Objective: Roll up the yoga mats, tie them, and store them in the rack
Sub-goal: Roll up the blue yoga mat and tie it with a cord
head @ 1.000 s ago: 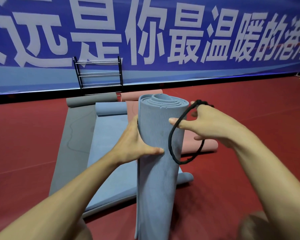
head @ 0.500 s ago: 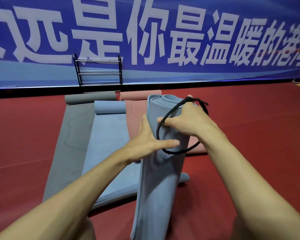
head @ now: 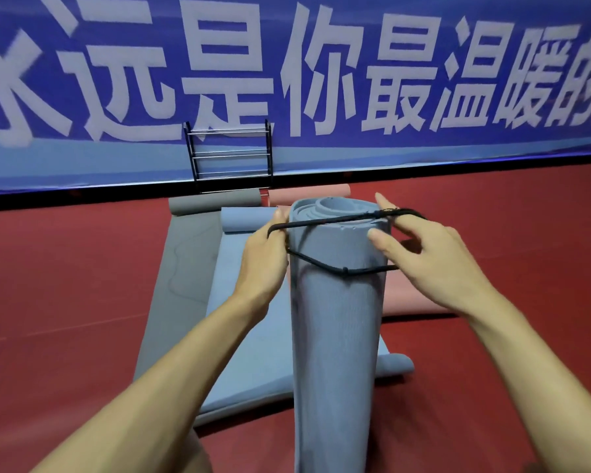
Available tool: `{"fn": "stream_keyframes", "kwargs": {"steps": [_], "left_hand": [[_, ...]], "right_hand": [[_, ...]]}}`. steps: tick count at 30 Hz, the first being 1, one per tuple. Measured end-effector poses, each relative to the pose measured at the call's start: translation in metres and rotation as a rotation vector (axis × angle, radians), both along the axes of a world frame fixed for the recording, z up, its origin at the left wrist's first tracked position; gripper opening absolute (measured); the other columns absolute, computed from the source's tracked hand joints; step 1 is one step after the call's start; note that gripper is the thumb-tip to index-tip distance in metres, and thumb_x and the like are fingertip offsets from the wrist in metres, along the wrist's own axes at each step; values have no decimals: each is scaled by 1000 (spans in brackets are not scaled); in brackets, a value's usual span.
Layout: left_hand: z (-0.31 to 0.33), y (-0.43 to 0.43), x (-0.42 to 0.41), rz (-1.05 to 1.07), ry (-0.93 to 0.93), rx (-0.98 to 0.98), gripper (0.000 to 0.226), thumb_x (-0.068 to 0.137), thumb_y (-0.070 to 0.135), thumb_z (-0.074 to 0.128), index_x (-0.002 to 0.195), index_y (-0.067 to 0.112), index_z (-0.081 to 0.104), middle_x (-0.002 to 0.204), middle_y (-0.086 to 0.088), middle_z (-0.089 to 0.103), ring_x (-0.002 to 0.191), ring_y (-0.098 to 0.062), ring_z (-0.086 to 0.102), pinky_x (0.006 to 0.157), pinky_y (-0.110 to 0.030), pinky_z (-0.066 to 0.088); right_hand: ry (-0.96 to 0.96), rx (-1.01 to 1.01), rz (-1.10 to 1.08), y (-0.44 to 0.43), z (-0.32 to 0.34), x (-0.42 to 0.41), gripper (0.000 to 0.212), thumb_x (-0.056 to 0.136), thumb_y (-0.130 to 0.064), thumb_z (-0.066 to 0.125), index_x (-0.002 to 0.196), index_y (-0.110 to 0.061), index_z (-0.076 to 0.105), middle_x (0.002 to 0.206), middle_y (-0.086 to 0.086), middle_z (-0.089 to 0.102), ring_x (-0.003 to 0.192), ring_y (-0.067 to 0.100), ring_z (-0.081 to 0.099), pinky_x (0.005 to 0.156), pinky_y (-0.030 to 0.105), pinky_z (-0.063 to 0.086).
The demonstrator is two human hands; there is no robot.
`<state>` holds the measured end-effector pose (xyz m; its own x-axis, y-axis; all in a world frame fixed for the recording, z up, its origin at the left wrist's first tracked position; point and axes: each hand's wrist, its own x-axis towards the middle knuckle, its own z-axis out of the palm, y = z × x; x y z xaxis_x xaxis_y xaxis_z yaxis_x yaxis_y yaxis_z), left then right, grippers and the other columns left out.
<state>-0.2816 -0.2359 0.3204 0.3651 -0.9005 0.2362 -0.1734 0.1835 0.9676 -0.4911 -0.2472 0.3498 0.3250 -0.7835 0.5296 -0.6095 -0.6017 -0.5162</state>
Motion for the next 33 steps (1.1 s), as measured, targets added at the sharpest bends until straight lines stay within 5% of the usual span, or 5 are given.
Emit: {"fn": "stream_keyframes", "kwargs": {"steps": [9, 13, 21, 27, 33], "left_hand": [[29, 10, -4, -8, 143, -66, 44, 101, 27, 45, 65, 11, 66, 53, 7, 63, 48, -4, 54, 55, -20, 49], [30, 12, -14, -37, 112, 6, 40, 83, -4, 48, 48, 15, 43, 40, 8, 37, 37, -8, 30, 39, -18, 27], [17, 10, -15, -262, 337, 168, 45, 82, -13, 41, 114, 7, 66, 81, -2, 71, 55, -8, 55, 45, -14, 39], [2, 6, -21, -381, 543, 128, 43, 89, -10, 38, 102, 15, 72, 107, -10, 70, 99, -24, 61, 99, -40, 45], [-1, 1, -37, -182, 647, 77, 26, 86, 0, 51, 72, 10, 71, 87, -12, 62, 78, -23, 54, 66, -30, 49]], "right_hand": [[-101, -160, -233, -9, 17, -7, 41, 99, -45, 43, 69, -22, 60, 124, -18, 61, 59, 7, 54, 65, 19, 37], [-315, 94, -241, -11, 16, -6, 64, 96, -62, 36, 81, -8, 66, 62, 7, 66, 53, 19, 54, 66, 38, 42], [-767, 939, 336, -34, -10, -22, 93, 77, -81, 45, 127, -5, 62, 142, 27, 42, 118, 28, 35, 102, 44, 24], [-927, 956, 326, -36, -20, -19, 48, 87, -45, 58, 122, -13, 66, 133, 10, 59, 125, 21, 48, 118, 40, 23], [-800, 840, 310, -18, -25, -15, 35, 88, -39, 53, 105, -17, 74, 128, 8, 62, 120, 14, 50, 103, 39, 38]]}}
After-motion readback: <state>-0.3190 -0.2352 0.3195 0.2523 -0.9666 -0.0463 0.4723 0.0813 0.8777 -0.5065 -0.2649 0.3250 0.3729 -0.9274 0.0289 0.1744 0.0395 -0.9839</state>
